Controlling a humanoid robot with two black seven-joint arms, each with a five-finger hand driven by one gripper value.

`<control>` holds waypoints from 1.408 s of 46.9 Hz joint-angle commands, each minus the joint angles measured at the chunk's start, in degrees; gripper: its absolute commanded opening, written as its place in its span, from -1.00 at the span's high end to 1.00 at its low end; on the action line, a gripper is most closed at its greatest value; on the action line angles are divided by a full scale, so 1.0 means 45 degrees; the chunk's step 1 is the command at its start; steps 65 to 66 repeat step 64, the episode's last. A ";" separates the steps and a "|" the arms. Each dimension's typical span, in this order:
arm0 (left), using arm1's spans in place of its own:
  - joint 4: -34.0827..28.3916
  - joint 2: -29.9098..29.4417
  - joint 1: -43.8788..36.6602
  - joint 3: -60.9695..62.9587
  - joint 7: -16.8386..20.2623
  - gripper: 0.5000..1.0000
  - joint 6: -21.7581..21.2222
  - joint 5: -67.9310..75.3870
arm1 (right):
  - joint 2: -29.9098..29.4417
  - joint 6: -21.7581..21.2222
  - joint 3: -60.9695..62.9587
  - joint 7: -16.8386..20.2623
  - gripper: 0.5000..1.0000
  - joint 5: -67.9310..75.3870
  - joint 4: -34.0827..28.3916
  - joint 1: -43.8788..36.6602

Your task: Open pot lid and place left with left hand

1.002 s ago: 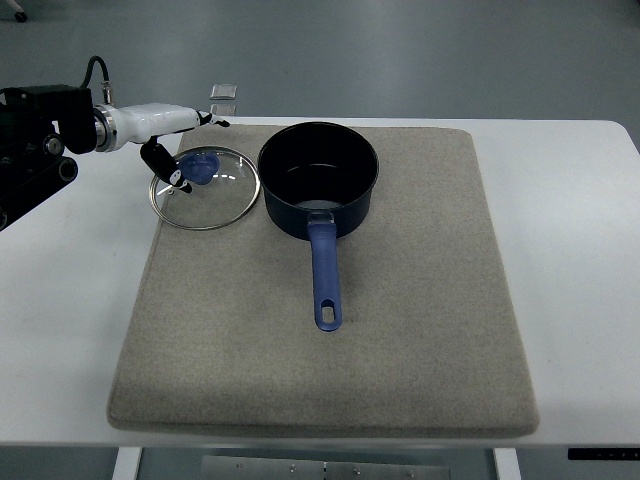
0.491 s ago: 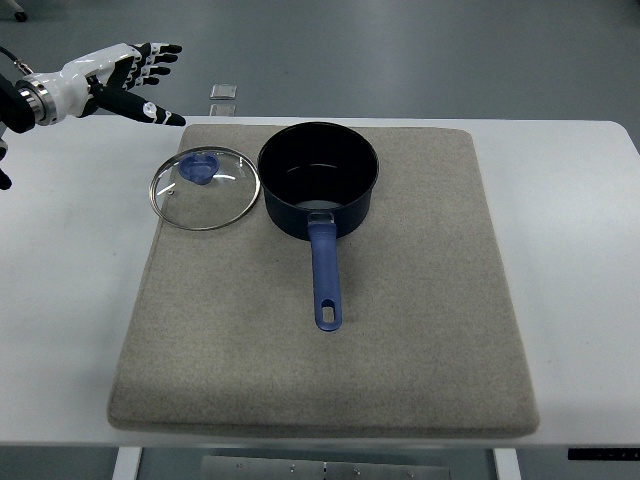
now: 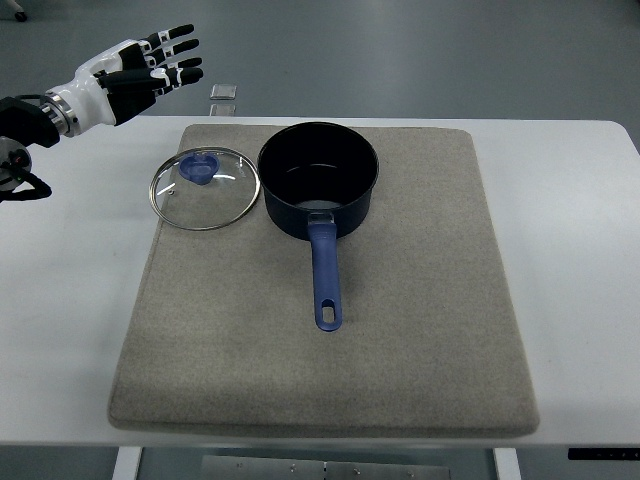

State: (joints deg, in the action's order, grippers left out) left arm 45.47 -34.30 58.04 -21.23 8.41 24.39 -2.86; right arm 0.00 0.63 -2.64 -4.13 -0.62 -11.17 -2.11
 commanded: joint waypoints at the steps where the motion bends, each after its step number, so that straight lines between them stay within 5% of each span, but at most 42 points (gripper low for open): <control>1: -0.0708 0.0316 -0.0086 0.0011 -0.0072 -0.98 0.0885 -0.1101 | 0.0000 -0.0003 0.0000 0.0000 -0.67 0.0000 0.0001 0.0001; 7: -0.1392 0.0395 -0.0183 0.0011 -0.0442 -0.98 0.2357 -0.1963 | 0.0000 -0.0003 0.0000 0.0000 -0.67 0.0000 0.0001 0.0001; 31: -0.1803 0.0805 -0.1219 -0.1824 -0.3880 -0.98 0.2357 -0.5458 | 0.0000 -0.0003 0.0000 0.0000 -0.67 0.0000 0.0001 0.0001; 66: -0.1764 0.0590 -0.1473 -0.2410 -0.4017 -0.98 0.2357 -0.5694 | 0.0000 -0.0120 -0.0059 0.0000 -0.67 -0.0039 -0.0077 0.0079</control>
